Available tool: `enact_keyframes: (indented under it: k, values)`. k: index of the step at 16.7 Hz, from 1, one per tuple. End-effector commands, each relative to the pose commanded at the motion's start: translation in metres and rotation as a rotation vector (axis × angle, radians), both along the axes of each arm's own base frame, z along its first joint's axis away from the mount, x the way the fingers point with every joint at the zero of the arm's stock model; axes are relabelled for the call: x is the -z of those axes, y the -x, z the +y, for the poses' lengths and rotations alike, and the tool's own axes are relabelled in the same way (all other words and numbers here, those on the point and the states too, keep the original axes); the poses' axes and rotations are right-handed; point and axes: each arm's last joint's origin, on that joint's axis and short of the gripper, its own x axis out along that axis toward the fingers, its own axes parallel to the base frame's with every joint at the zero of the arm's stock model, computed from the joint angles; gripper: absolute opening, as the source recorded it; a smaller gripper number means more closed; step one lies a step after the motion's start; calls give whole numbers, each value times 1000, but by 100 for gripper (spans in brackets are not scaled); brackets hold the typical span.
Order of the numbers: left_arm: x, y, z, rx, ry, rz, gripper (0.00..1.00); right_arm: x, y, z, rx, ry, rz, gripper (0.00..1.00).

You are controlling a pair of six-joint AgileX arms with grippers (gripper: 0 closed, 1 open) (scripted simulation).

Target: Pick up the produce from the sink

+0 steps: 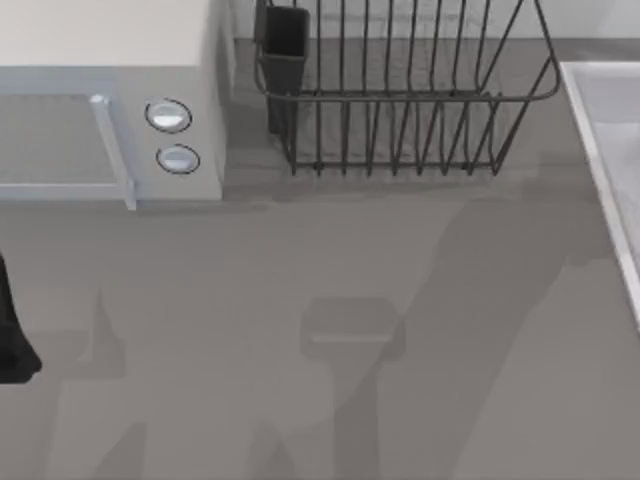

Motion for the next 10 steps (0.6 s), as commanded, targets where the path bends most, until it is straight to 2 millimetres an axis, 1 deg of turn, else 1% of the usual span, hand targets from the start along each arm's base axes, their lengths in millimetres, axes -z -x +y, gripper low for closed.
enact_keyframes:
  k: [1,2,4,7,10]
  values:
    - [0,0,0,0,0,0,100,1,0,0,0,0,1,100]
    - [0,0,0,0,0,0,100,7,-1,0,0,-1,5,100]
    - [0,0,0,0,0,0,100,28,-3,-1,1,-3,10,100]
    - [0,0,0,0,0,0,100,74,-7,-3,2,2,-7,100]
    - [0,0,0,0,0,0,100,122,-5,-3,4,4,-16,100]
